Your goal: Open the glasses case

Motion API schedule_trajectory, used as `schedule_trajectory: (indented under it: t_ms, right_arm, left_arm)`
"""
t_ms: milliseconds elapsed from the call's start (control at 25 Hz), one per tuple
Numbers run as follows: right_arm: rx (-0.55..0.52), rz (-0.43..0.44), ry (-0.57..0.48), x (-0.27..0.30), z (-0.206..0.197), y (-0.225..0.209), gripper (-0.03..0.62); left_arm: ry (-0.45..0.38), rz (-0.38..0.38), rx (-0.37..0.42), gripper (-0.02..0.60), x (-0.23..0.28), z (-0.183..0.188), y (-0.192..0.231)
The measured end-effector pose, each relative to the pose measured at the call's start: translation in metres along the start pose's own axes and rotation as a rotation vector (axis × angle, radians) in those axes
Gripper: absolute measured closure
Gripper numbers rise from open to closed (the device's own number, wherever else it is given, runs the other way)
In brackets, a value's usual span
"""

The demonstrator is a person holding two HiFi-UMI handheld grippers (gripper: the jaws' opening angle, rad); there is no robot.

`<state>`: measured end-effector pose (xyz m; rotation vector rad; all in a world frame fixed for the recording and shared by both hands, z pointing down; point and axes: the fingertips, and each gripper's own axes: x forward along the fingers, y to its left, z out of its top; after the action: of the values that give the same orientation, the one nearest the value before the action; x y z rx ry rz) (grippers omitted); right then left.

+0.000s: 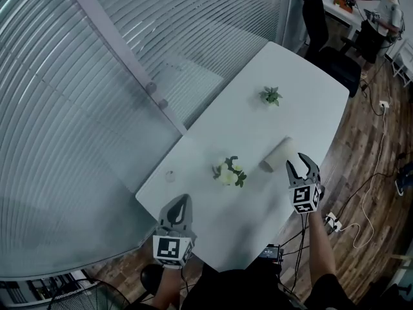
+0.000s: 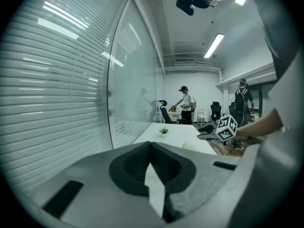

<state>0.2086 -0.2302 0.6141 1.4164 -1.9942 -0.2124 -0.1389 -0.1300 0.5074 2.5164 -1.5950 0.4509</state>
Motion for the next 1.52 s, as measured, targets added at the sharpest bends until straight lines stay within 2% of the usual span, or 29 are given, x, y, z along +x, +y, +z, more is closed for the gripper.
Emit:
schedule_trajectory:
  t_ms: [200, 240, 400, 600, 1320, 1520]
  right_arm:
    - [-0.547, 0.022, 0.15, 0.045, -0.043, 0.023, 0.399]
    - [-0.624, 0.035, 0.168, 0.05, -0.051, 0.029, 0.399]
    - [-0.76, 0.065, 0.213, 0.062, -0.067, 0.038, 0.399]
    - [-0.834, 0.086, 0.218, 0.068, -0.077, 0.044, 0.399]
    - [-0.851, 0.05, 0.219, 0.068, -0.087, 0.047, 0.454]
    - [-0.878, 0.004, 0.216, 0.073, -0.079, 0.041, 0.532]
  left_arm:
    - [0.034, 0.067, -0.019, 0.587, -0.015, -0.012, 0.025]
    - [0.039, 0.081, -0.024, 0.587, -0.018, -0.015, 0.029]
    - [0.05, 0.111, -0.039, 0.586, -0.024, -0.021, 0.04]
    - [0.064, 0.117, -0.043, 0.586, -0.023, -0.025, 0.044]
    - [0.089, 0.095, -0.02, 0.586, -0.017, -0.02, 0.042]
    - [0.093, 0.102, -0.017, 0.586, -0.021, -0.018, 0.042]
